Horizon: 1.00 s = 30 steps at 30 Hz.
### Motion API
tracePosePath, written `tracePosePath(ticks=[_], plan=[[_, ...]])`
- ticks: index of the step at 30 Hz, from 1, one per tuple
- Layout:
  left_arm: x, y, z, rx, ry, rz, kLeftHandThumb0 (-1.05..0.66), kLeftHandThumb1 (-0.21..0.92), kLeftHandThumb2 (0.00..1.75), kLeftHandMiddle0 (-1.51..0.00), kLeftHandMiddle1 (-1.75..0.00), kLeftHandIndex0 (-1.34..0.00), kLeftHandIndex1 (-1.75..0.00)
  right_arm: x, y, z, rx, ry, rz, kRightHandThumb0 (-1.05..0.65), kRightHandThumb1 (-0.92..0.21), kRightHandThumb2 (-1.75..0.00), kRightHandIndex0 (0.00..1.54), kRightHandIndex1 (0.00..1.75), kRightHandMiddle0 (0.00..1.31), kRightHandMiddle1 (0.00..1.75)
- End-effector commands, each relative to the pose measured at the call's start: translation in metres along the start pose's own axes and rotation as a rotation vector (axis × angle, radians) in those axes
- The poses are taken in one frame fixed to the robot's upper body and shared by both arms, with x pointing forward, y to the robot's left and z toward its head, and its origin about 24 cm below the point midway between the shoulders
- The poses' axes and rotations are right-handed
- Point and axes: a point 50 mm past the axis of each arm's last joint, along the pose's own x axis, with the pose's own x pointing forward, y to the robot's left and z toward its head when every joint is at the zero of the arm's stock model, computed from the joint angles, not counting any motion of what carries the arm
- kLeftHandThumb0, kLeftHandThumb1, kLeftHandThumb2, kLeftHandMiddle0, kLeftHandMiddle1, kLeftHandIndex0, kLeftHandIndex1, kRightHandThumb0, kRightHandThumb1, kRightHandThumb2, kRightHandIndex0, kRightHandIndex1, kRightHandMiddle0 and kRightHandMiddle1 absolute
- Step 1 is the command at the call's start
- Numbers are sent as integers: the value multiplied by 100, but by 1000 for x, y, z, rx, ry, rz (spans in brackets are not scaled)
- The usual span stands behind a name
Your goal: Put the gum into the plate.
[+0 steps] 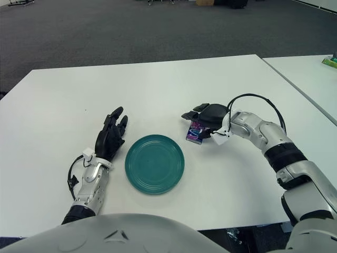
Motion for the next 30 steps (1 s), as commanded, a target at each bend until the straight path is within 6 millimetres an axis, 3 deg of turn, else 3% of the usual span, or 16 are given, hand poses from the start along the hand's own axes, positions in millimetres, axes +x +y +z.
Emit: tracePosePath(ticks=[1,11,17,30], plan=[[-17,-16,-28,-148,94,80,-95,92,84,-27,0,0,-61,3,1,1,13,7,19,-68,-92,-54,14,0,0,7],[-18,-12,-28,-147,89,83,-93,92,87,-29,-1,0,-61,5,3,3,25,-29,26,-69,-92,-51,14,0,0,9],[-18,-10,-28,-143,91,79,-92,92,89,-28,0,0,-59,-5,-15,0,18,-56,-6,-71,-92,-53,12,0,0,9],[-15,-9,-28,-129,85,67,-93,92,90,-28,0,0,-58,-16,-27,4,-18,-80,-46,-70,-92,-56,13,0,0,10]])
